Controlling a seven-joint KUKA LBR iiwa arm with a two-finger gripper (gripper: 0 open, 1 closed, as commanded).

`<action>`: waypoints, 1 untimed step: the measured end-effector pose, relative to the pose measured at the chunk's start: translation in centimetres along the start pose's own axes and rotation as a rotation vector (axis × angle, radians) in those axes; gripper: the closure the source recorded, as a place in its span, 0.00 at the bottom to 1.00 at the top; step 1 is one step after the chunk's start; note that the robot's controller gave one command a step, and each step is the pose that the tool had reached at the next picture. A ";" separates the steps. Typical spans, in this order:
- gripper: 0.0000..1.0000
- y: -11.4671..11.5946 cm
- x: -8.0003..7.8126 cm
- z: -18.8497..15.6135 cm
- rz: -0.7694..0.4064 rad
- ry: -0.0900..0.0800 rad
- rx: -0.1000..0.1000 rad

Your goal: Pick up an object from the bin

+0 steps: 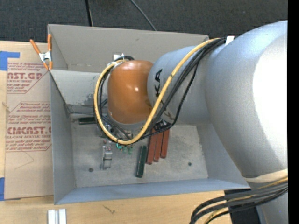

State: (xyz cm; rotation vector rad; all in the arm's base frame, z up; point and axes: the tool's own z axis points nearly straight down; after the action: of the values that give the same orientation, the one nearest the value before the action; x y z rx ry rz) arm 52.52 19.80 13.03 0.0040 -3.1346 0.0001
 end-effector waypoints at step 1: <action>0.00 -0.1 -0.2 -0.5 0.002 -0.007 -0.002</action>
Offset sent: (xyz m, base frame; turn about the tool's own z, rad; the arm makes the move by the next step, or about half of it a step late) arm 0.0491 -0.0540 -0.0510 0.1685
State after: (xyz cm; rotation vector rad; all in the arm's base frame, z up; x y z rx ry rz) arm 52.73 19.72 13.49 0.0015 -3.1415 -0.0023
